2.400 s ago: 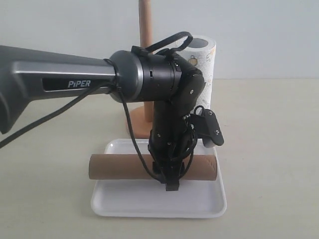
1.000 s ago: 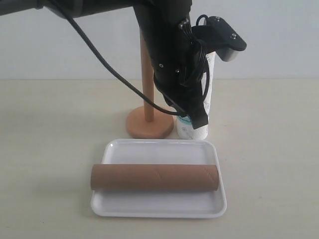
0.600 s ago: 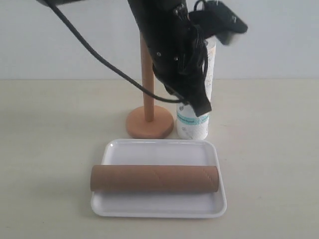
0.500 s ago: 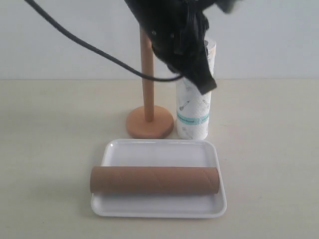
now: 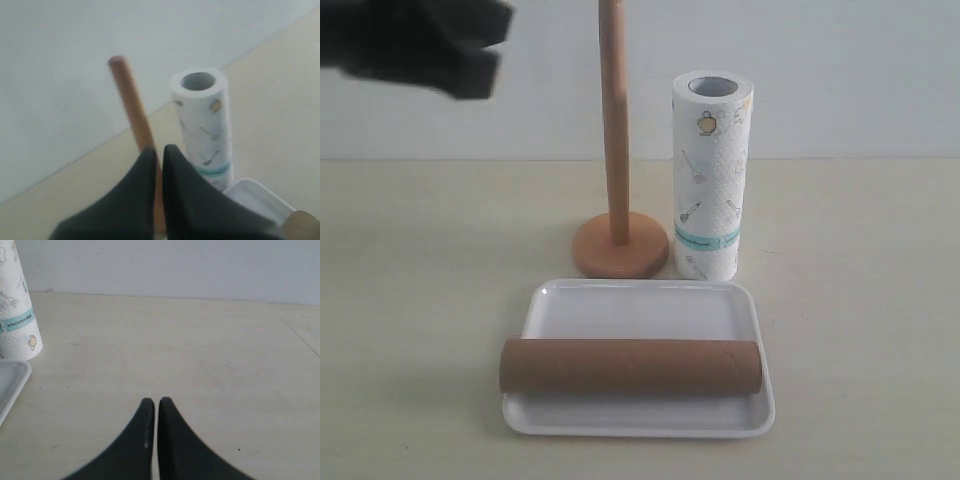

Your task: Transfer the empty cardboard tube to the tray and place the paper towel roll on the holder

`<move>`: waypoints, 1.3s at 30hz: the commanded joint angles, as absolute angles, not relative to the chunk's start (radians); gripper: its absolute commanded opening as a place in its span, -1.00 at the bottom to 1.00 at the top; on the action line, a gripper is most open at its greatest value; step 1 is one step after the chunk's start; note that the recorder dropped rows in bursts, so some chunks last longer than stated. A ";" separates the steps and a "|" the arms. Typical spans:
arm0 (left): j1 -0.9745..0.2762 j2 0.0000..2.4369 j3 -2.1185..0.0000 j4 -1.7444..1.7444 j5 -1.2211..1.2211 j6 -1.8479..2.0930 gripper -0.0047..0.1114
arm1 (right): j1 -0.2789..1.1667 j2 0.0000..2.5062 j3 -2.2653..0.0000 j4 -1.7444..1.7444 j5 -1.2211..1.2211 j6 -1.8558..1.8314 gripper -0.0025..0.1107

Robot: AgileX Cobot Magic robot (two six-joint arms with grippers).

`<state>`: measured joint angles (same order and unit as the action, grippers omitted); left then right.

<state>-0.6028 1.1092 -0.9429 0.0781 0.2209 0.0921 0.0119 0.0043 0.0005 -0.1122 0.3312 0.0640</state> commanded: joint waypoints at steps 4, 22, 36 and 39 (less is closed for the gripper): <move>-0.356 0.708 -0.417 0.067 -0.126 -0.100 -0.84 | 0.009 0.000 0.000 -0.110 0.324 0.068 -0.91; -0.158 0.134 0.000 0.067 0.094 -0.149 -0.84 | 0.009 0.000 0.000 -0.114 0.321 0.068 -0.91; -0.098 0.016 0.000 0.071 0.299 -0.138 -0.84 | 0.009 0.000 0.000 -0.114 0.321 0.068 -0.91; -0.098 0.000 0.000 0.076 0.299 -0.130 -0.84 | 0.009 0.000 0.000 -0.114 0.321 0.068 -0.91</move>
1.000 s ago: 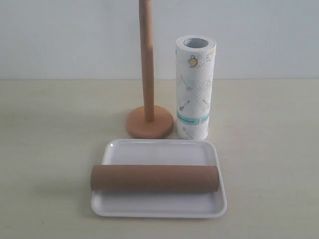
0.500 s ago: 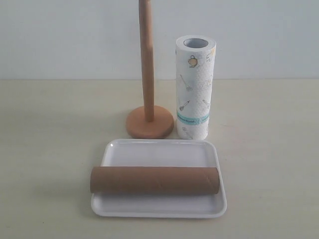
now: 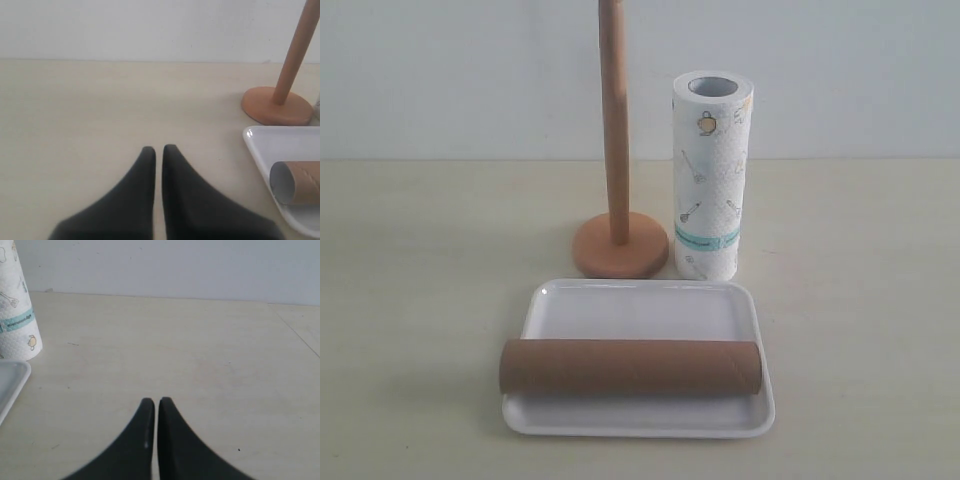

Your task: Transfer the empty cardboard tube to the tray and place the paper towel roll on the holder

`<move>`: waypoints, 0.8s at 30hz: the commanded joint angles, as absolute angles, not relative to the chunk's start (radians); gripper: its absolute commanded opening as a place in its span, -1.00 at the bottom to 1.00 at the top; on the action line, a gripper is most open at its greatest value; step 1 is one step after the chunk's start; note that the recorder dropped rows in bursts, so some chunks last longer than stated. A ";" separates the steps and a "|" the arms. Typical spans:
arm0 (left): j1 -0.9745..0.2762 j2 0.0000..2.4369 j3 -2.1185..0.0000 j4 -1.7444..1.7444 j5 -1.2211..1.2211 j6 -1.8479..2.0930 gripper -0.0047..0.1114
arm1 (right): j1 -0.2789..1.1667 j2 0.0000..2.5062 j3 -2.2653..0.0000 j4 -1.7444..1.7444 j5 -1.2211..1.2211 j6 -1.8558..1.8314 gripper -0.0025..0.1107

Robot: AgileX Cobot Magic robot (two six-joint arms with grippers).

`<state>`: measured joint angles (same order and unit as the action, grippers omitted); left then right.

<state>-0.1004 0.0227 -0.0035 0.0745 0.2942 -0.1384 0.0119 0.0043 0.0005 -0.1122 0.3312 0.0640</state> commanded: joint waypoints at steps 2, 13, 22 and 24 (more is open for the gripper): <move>-0.098 0.000 0.000 0.075 0.299 -0.096 -0.84 | 0.009 0.000 0.000 -0.114 0.321 0.068 -0.91; -0.098 0.000 0.000 0.075 0.303 -0.026 -0.84 | 0.009 0.000 0.000 -0.114 0.321 0.068 -0.91; -0.098 0.000 0.000 0.075 0.303 -0.026 -0.84 | 0.009 0.000 0.000 -0.114 0.321 0.068 -0.91; -0.098 0.000 0.000 0.075 0.303 -0.026 -0.84 | 0.009 0.000 0.000 -0.114 0.321 0.068 -0.91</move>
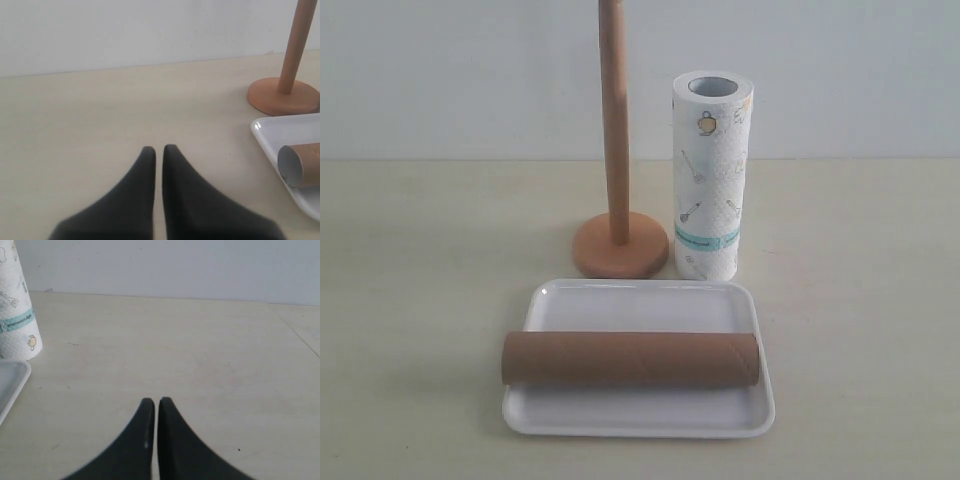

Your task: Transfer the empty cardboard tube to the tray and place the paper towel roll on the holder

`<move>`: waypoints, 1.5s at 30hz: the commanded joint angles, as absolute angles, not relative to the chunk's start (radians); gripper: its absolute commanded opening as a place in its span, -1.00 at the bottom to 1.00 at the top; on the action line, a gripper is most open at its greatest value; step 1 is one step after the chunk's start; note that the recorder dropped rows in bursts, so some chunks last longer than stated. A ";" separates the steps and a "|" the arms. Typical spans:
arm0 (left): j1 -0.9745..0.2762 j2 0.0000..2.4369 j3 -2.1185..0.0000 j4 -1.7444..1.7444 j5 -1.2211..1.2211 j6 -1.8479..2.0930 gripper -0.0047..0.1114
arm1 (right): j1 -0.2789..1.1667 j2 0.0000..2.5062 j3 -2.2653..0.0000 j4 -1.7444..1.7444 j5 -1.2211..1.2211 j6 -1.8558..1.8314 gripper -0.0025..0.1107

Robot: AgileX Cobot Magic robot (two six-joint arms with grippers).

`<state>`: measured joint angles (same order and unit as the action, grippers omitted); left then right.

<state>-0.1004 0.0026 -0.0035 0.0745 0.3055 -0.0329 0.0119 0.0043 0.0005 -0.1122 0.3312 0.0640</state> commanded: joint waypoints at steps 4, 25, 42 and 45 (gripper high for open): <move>-0.098 0.000 0.000 0.075 0.303 -0.026 -0.84 | 0.009 0.000 0.000 -0.114 0.321 0.068 -0.91; -0.098 0.000 0.000 0.075 0.303 -0.026 -0.84 | 0.009 0.000 0.000 -0.088 -0.071 0.070 -0.91; -0.098 0.000 0.000 0.075 0.303 -0.026 -0.84 | 0.009 0.370 -0.309 -0.088 -0.108 0.000 -0.91; -0.098 0.000 0.000 0.075 0.303 -0.026 -0.84 | 0.009 0.563 -0.362 -0.088 -0.085 0.052 -0.91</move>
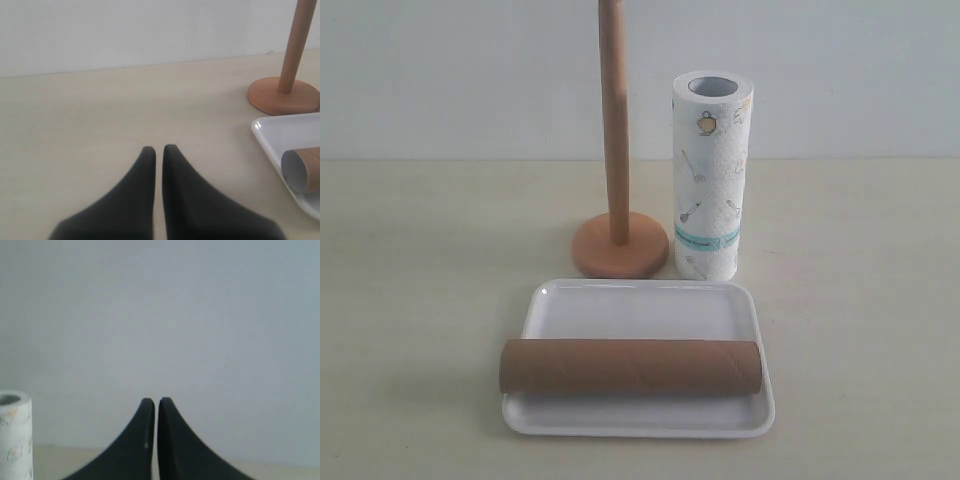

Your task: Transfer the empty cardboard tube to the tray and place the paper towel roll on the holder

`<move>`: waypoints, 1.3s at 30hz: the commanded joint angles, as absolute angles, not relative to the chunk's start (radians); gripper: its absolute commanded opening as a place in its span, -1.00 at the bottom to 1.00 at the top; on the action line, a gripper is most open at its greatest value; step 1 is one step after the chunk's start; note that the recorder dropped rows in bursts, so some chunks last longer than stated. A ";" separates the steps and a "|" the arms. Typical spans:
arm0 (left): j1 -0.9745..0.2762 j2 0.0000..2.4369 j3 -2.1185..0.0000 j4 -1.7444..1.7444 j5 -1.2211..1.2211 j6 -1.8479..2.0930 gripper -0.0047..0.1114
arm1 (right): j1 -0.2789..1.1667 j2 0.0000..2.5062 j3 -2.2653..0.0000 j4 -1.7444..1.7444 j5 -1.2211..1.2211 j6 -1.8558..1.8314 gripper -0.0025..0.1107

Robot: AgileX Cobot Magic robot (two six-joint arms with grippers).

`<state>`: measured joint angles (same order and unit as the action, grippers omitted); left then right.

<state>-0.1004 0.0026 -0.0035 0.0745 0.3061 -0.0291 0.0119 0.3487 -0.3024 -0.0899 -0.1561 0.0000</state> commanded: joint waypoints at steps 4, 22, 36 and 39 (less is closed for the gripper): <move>-0.098 0.000 0.000 0.075 0.303 -0.026 -0.84 | 0.009 0.779 -0.392 -0.088 -0.135 0.145 -0.91; -0.098 0.000 0.000 0.075 0.303 -0.026 -0.84 | 0.009 1.213 -0.392 -0.088 -0.483 0.174 -0.91; -0.098 0.000 0.000 0.075 0.303 -0.026 -0.84 | 0.009 1.681 -0.492 -0.853 -1.194 0.303 -0.96; -0.098 0.000 0.000 0.075 0.303 -0.026 -0.84 | 0.009 1.750 -0.552 -0.909 -1.221 0.377 -0.95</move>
<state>-0.1004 0.0026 -0.0035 0.0745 0.3061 -0.0291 0.0119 1.7022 -0.5121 -0.8317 -1.1725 0.3178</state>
